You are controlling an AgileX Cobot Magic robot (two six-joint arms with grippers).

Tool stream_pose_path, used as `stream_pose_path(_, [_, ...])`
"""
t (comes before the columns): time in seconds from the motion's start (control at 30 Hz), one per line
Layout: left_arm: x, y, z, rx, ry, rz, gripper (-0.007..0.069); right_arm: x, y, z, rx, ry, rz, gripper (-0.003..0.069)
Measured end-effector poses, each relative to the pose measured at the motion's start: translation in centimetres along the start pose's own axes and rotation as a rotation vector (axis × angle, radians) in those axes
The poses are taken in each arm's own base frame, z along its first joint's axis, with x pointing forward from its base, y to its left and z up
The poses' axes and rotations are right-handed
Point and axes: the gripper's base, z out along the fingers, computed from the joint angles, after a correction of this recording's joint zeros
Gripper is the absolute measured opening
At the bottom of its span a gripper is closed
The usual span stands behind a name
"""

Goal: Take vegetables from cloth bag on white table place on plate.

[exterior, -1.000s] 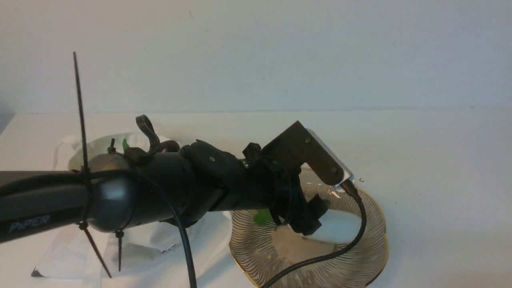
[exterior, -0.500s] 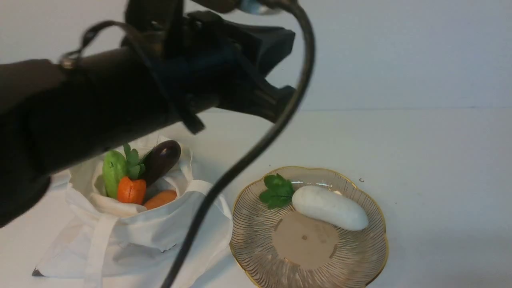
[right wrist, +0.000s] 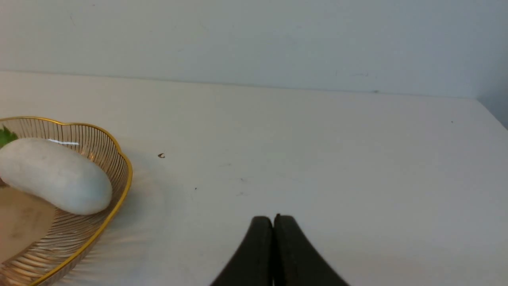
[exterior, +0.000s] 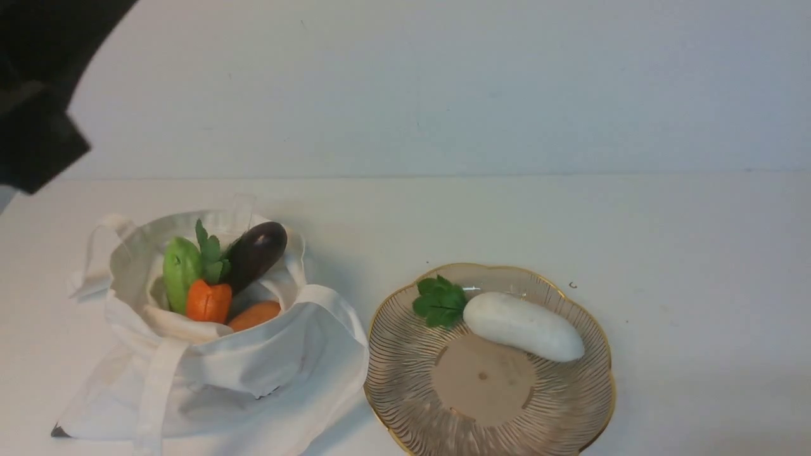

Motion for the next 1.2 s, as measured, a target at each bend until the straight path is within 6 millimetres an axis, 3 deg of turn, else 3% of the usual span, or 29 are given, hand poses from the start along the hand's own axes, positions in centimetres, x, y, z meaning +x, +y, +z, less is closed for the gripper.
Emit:
stream_pose_path(0.23, [-1.2, 0.5, -2.4, -0.009, -0.075, -0.018, -0.0005, 0.0, 0.0, 0.0, 0.000, 0.000, -0.001, -0.0015])
stream_pose_path(0.6, [-1.5, 0.5, -2.9, -0.003, -0.091, -0.021, -0.0005, 0.0, 0.0, 0.0, 0.000, 0.000, -0.001, -0.0015])
stream_pose_path(0.97, [-2.7, -1.3, -5.3, 0.233, -0.184, 0.048, -0.0005, 0.0, 0.0, 0.0, 0.000, 0.000, 0.000, -0.0015])
stream_pose_path(1.2, [-2.8, -0.8, -7.5, 0.227, -0.233, 0.055, -0.0005, 0.0, 0.0, 0.0, 0.000, 0.000, 0.000, -0.0015])
